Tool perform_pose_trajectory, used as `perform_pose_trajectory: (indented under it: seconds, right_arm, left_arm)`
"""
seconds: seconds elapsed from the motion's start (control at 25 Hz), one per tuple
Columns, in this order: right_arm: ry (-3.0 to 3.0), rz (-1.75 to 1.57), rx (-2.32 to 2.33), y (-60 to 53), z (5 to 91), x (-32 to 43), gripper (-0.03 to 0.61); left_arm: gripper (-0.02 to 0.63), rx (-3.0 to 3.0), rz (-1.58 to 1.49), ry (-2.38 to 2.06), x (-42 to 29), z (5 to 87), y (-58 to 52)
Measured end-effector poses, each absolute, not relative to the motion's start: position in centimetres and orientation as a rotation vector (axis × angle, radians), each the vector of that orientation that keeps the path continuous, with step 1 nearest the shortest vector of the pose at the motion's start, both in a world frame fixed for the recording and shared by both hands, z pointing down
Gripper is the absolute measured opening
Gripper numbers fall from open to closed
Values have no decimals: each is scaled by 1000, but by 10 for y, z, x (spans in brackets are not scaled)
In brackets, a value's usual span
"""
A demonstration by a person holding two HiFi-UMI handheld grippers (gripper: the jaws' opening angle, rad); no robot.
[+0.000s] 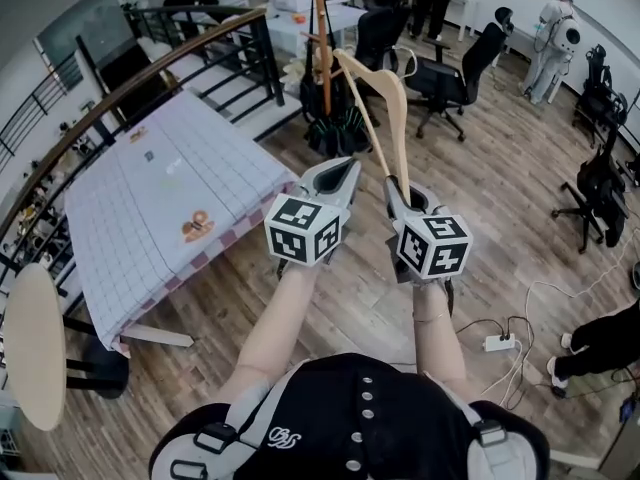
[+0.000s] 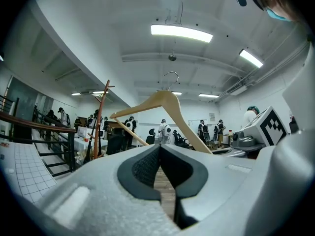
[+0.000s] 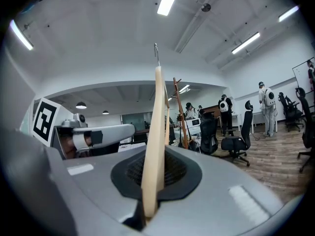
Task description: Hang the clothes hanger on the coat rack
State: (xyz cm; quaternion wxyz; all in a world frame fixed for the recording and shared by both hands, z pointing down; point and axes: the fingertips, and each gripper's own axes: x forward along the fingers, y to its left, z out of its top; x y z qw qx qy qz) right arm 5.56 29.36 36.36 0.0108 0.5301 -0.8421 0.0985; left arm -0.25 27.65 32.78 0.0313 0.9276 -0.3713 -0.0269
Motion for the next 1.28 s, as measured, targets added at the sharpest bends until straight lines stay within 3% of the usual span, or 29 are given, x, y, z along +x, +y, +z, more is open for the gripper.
perform_pose_trajectory:
  seconds: [0.44, 1.28]
  right_arm:
    - [-2580, 303, 1668, 247, 370, 56, -5]
    - [-2648, 253, 1578, 28, 361, 120, -5]
  left_arm:
    - [-2, 2868, -107, -1141, -11, 324, 220]
    - [-2, 2835, -154, -1213, 60, 326, 7]
